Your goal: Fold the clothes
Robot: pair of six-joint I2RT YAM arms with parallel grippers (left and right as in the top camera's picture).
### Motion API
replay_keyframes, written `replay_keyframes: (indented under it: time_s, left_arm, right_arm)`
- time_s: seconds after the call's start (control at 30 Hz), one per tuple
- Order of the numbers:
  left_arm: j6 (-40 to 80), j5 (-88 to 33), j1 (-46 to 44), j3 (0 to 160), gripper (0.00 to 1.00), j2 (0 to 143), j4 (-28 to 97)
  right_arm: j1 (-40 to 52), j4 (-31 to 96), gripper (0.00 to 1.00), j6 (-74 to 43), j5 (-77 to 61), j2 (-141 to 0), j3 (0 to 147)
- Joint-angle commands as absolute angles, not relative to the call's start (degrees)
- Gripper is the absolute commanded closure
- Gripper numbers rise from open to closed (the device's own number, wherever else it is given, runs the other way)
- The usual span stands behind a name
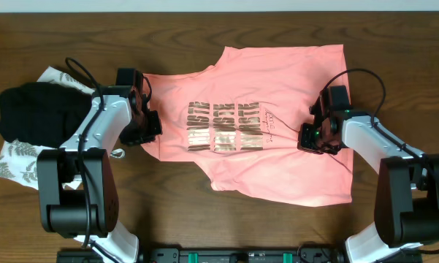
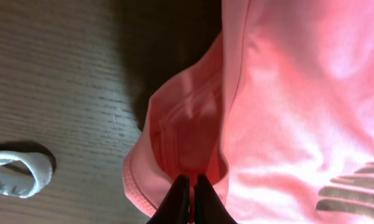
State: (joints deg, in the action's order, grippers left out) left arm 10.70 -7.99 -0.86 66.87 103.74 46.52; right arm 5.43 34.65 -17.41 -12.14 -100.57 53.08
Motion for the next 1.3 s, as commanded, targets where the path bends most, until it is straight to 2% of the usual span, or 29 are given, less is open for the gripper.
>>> replay_keyframes:
  time_s: [0.0,0.23,0.43,0.57,0.63,0.73,0.8,0.83,1.1,1.2,1.27]
  left_arm:
    - [9.5,-7.7,-0.7,67.0,0.94,104.0,48.9]
    - [11.6,-2.7,-0.7,76.0,0.94,98.4,60.9]
    - [13.6,-2.7,-0.7,79.5,0.95,93.0,61.3]
    - [13.6,-2.2,-0.7,78.1,0.94,94.3,61.7]
    - [13.6,-2.2,-0.7,76.3,0.92,95.2,62.1]
    - [13.1,-2.4,-1.2,73.3,0.79,95.9,62.2]
    - [12.6,-2.4,-1.9,71.3,0.64,95.9,61.1]
    - [12.5,-2.4,-2.3,70.5,0.63,95.9,60.1]
    - [9.6,-2.5,-5.0,69.3,0.63,96.1,43.1]
    - [9.4,-2.6,-5.5,69.2,0.64,98.0,38.6]
    - [8.4,-4.2,-5.9,69.2,0.71,100.2,35.9]
  right_arm:
    - [6.0,35.4,0.99,-17.6,-4.7,-103.4,50.9]
    - [6.0,35.5,0.99,-17.5,-4.4,-103.4,50.9]
    - [6.0,35.4,0.99,-17.5,-4.3,-103.4,50.9]
    - [6.0,35.4,0.99,-17.5,-4.3,-103.4,50.9]
    - [6.0,35.6,0.99,-17.5,-4.3,-103.4,50.9]
    - [6.0,35.6,0.99,-17.5,-4.3,-103.4,50.9]
    - [6.0,35.6,0.99,-17.5,-4.3,-103.4,50.9]
    - [6.0,35.6,0.99,-17.5,-4.3,-103.4,50.9]
    - [6.0,35.6,0.99,-17.5,-4.5,-103.4,50.9]
    - [6.0,35.3,0.98,-14.2,-4.7,-103.0,51.0]
    - [6.0,34.5,0.98,-11.9,-4.7,-101.9,51.0]
